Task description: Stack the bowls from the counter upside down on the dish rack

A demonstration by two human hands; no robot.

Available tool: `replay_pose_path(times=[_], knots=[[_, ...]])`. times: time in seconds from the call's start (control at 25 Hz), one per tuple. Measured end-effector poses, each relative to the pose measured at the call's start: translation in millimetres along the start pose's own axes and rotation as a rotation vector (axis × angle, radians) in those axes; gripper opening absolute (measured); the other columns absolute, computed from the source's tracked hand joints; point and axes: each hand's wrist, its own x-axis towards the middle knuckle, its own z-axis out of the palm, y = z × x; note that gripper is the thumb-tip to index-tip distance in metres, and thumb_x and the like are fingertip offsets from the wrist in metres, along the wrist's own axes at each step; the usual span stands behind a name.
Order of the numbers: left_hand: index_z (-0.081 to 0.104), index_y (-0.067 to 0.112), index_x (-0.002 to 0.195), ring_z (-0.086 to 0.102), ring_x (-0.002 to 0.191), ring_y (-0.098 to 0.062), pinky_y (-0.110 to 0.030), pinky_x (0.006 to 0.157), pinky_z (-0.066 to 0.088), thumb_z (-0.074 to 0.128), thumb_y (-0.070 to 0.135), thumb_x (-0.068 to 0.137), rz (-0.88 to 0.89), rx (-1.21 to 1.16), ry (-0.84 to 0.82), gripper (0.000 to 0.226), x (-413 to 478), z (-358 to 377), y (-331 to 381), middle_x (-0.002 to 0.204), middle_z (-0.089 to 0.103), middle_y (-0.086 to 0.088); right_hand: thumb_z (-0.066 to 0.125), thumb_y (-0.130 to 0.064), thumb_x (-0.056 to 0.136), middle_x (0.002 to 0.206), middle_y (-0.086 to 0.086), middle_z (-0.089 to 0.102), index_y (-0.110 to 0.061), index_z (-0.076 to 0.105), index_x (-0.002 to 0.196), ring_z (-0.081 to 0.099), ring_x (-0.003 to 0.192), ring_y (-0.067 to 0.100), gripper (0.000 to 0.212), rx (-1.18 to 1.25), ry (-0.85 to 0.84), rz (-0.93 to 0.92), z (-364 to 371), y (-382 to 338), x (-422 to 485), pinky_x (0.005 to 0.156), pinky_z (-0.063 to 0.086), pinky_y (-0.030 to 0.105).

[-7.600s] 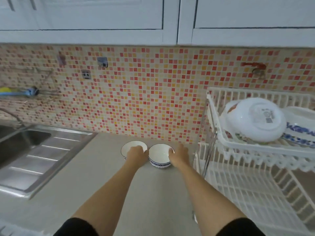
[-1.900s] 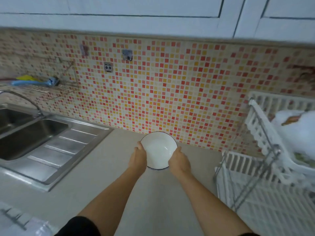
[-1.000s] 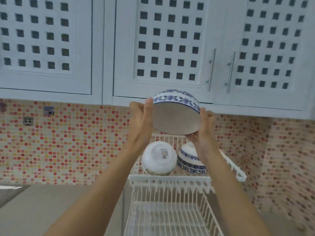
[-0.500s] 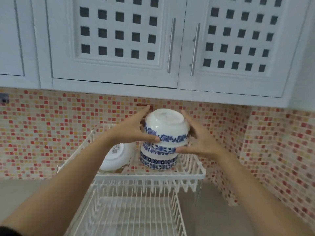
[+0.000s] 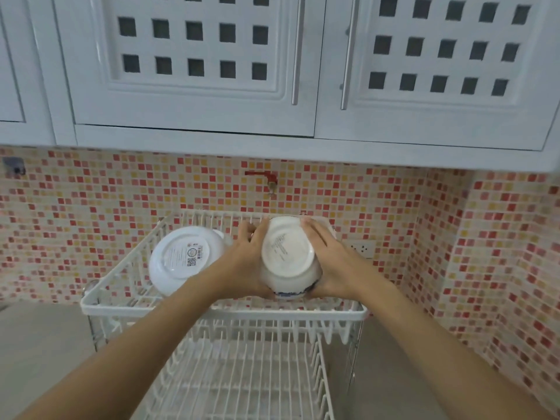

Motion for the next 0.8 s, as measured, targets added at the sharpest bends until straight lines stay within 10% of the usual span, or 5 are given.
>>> replay_pose_path(times=[0.56,0.8], knots=[[-0.02,0.015,0.151,0.017,0.141,-0.03,-0.04,0.114,0.032,0.087,0.036,0.056,-0.055,0.061,-0.109,0.144,1,0,-2,0.148,0.013,-0.011,0.081,-0.063,0.05,0.16,0.0,0.003,-0.022,-0.003,0.151,0.018,0.146,0.022,0.138,-0.077,-0.051,0.032,2,-5,0,0.109,0.04,0.046],[-0.024,0.012,0.15,-0.012,0.15,-0.02,-0.035,0.12,0.012,0.079,0.033,0.073,-0.024,0.009,-0.114,0.13,-14,-22,3,0.161,-0.022,-0.003,0.068,-0.075,0.056,0.16,-0.002,-0.02,-0.021,-0.019,0.15,-0.011,0.149,0.017,0.139,-0.021,-0.129,0.092,-18,-12,-15,0.123,0.005,0.043]])
